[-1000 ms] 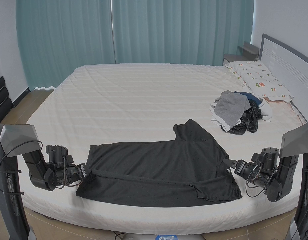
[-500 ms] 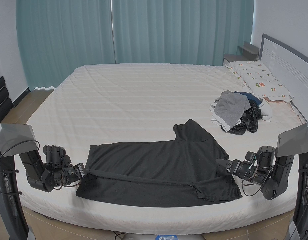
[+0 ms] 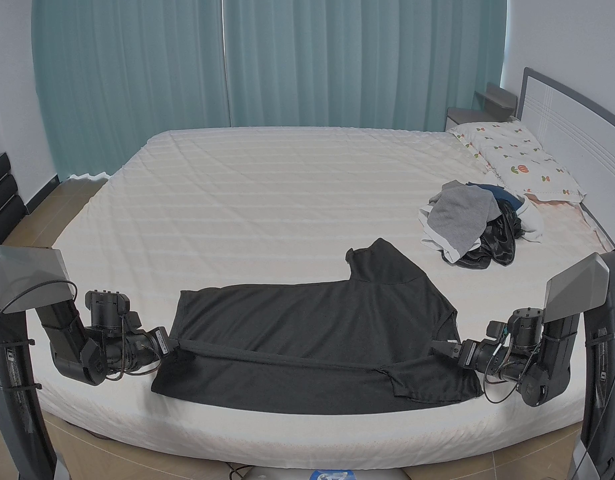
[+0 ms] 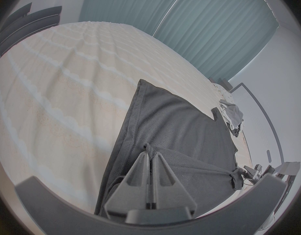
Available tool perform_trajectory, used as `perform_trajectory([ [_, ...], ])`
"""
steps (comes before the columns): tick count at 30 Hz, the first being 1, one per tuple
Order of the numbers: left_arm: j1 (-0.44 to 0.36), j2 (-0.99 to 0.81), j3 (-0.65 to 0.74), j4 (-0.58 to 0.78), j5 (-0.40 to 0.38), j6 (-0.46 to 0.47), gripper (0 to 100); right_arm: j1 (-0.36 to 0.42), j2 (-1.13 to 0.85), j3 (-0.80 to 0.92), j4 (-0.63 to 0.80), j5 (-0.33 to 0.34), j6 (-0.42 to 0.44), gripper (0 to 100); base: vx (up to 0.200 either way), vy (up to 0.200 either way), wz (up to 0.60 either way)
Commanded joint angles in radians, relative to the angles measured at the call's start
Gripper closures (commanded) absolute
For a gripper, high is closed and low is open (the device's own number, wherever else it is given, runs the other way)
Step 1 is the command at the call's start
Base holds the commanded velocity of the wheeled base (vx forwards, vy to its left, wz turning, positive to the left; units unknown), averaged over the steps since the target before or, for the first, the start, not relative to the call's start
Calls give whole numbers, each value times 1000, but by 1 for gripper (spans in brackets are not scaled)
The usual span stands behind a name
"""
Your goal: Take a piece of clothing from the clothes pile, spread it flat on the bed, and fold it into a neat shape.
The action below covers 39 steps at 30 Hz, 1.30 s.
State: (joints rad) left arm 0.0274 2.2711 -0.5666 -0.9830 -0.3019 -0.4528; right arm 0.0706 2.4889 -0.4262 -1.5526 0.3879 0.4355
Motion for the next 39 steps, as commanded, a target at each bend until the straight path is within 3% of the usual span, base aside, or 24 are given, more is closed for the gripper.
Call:
perform_trajectory([
  [1, 0, -1, 1, 0, 0, 0, 100, 0, 25, 4, -9, -1, -1, 0, 0, 0, 0],
  [25, 5, 7, 1, 0, 0, 2, 100, -11, -18, 90, -11, 6, -38, 0, 0, 0, 0],
  [26, 5, 7, 1, 0, 0, 2, 100, -12, -13, 87, -11, 3, -44, 100, 0, 0, 0],
  [39, 6, -8, 16, 0, 1, 2, 100, -14, -36, 95, -12, -3, -54, 100, 0, 0, 0],
])
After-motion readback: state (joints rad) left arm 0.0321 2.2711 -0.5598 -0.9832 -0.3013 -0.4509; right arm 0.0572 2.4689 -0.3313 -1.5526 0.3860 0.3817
